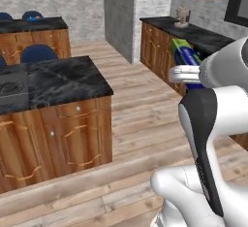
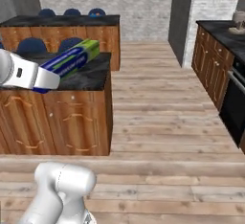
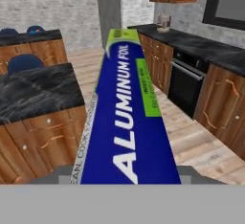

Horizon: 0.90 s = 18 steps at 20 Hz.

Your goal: Retrieve the tupperware and aluminum foil from the cabinet and place them on the dining counter near the plate with squash and carrot to prepare for storing leftovers.

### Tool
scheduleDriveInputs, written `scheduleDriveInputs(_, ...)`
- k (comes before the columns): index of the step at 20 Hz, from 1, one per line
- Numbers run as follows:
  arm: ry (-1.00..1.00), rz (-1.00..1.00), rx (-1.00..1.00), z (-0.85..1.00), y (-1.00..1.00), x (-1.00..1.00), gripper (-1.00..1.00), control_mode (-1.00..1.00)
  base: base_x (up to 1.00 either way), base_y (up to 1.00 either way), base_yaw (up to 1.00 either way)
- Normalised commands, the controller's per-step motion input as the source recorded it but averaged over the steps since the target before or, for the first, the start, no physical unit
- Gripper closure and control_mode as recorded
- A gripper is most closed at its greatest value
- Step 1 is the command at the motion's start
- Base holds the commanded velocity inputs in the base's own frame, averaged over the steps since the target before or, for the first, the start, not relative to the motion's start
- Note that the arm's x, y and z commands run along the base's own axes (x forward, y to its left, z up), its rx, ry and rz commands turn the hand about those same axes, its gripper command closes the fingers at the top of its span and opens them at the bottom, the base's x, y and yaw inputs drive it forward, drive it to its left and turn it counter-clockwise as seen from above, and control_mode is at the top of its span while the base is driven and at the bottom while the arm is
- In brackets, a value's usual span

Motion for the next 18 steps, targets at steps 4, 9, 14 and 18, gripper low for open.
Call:
scheduleDriveInputs(4,0.00,0.00,0.00,0.00,0.00,0.00,1.00,1.00,0.99,-1.00,0.12)
scheduleDriveInputs(9,0.00,0.00,0.00,0.00,0.00,0.00,1.00,1.00,1.00,-0.90,0.16)
scheduleDriveInputs(14,0.00,0.00,0.00,0.00,0.00,0.00,1.00,1.00,1.00,-0.56,0.18)
scheduleDriveInputs(18,0.00,0.00,0.00,0.00,0.00,0.00,1.00,1.00,1.00,-0.36,0.16)
